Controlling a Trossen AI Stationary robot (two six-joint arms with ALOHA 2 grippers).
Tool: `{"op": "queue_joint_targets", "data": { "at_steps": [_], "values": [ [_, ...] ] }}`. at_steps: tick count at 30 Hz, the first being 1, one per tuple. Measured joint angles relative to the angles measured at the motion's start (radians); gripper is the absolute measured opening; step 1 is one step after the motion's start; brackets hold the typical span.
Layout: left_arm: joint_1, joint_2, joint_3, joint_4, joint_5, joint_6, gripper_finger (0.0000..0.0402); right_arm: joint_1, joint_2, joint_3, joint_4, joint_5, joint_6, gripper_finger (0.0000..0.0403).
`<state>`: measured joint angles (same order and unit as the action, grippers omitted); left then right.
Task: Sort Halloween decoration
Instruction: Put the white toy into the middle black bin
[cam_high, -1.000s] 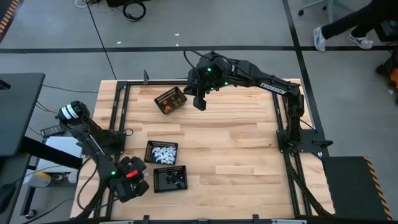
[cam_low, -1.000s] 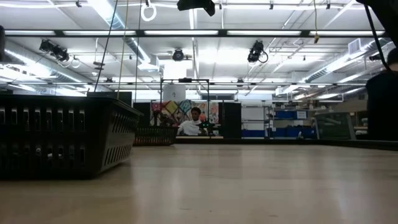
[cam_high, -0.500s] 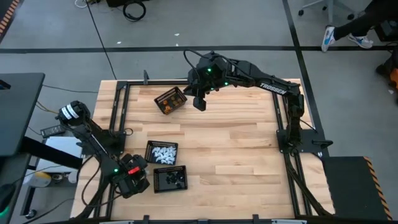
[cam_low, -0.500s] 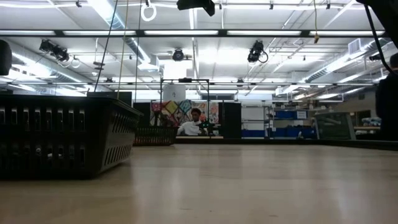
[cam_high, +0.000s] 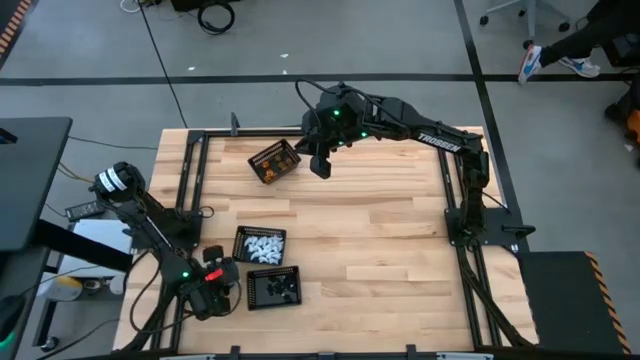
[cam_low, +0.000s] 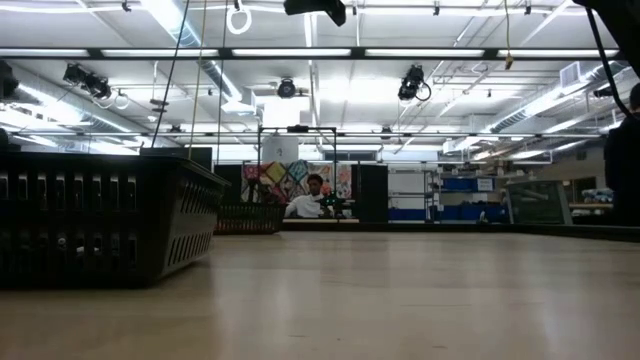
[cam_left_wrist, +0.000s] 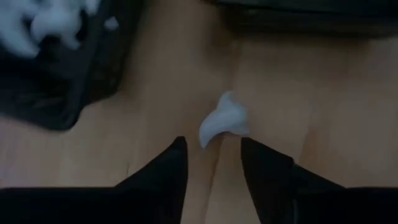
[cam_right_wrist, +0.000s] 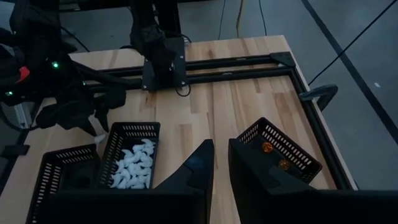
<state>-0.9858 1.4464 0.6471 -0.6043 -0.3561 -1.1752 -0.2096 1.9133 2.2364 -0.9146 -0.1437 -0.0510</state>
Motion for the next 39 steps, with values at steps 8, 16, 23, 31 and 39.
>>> {"op": "queue_joint_targets", "data": {
  "at_steps": [8, 16, 23, 31, 39],
  "values": [
    [0.070, 0.000, 0.000, 0.017, 0.025, 0.328, 0.0169, 0.001, 0.000, 0.000, 0.002, -0.012, 0.025, 0.0054],
    [0.163, -0.001, 0.002, 0.026, 0.149, 0.715, 0.0158, 0.014, 0.000, 0.000, 0.020, -0.015, 0.058, 0.0054],
    [0.221, -0.002, 0.002, 0.040, 0.202, 0.889, 0.0156, 0.038, 0.000, 0.000, 0.034, -0.006, 0.083, 0.0054],
    [0.239, 0.006, -0.041, 0.119, 0.218, 0.774, 0.0140, 0.063, 0.000, 0.000, 0.039, 0.035, 0.101, 0.0054],
    [0.239, 0.006, -0.049, 0.148, 0.223, 0.744, 0.0073, 0.072, 0.000, 0.000, 0.047, 0.047, 0.108, 0.0054]
  ]
}}
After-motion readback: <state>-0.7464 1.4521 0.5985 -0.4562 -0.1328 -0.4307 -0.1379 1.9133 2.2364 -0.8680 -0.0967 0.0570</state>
